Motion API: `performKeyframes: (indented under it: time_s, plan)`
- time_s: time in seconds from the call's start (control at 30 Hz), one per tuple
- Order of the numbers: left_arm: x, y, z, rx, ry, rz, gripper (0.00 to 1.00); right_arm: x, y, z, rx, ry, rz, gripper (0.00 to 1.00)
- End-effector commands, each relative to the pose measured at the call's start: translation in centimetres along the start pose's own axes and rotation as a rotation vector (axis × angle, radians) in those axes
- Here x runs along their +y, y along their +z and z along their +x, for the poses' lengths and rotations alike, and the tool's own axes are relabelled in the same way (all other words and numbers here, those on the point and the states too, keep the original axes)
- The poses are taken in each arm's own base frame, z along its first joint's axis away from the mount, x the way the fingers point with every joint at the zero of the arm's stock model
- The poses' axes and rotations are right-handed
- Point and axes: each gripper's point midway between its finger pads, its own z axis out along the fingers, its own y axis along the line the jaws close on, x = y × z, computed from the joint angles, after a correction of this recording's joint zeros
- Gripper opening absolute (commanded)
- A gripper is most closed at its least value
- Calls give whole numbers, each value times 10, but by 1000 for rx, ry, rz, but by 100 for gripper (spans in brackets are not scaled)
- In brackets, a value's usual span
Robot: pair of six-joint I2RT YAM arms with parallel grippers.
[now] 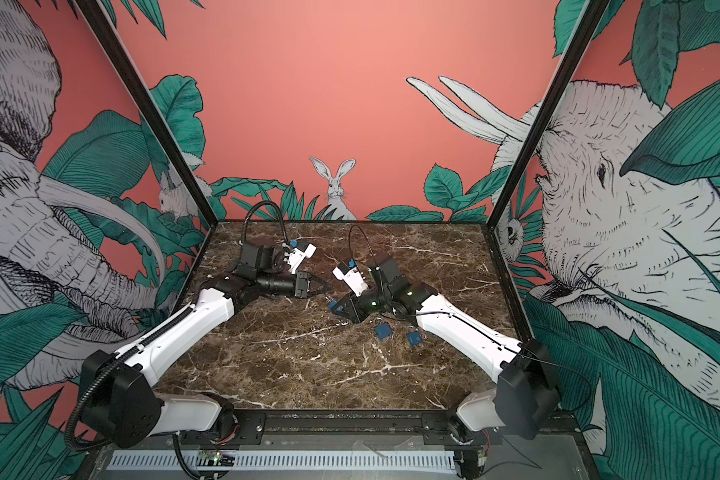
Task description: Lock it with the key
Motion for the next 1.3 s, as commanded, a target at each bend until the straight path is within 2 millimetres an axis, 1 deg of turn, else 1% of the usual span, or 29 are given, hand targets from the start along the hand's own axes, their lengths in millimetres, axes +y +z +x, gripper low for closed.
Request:
performKeyframes:
  time_s: [0.0,0.13,0.3,0.5,1.03,1.1,1.17,1.27]
  plan:
    - [-7,-11,6,-2,10,22,26,17,-19,-31,-121,-67,-46,0]
    - [-9,-19,3,-20,1,66,29,19,-21,-32,-129,-62,-64,0]
    - [-20,-20,3,-15,15,138,30,22,-22,-34,-136,-51,-88,0]
    - [-31,-24,1,-31,48,177,29,24,-21,-35,-134,-42,-111,0]
    - [-42,-26,0,-40,73,251,28,35,-16,-35,-116,-12,-213,0]
    - [-44,-26,0,-44,80,255,31,37,-15,-35,-112,-8,-229,0]
    - [-44,-26,-1,-46,83,256,32,38,-14,-34,-108,-4,-238,0]
    - [-45,-27,0,-43,84,261,30,37,-16,-35,-113,-8,-230,0]
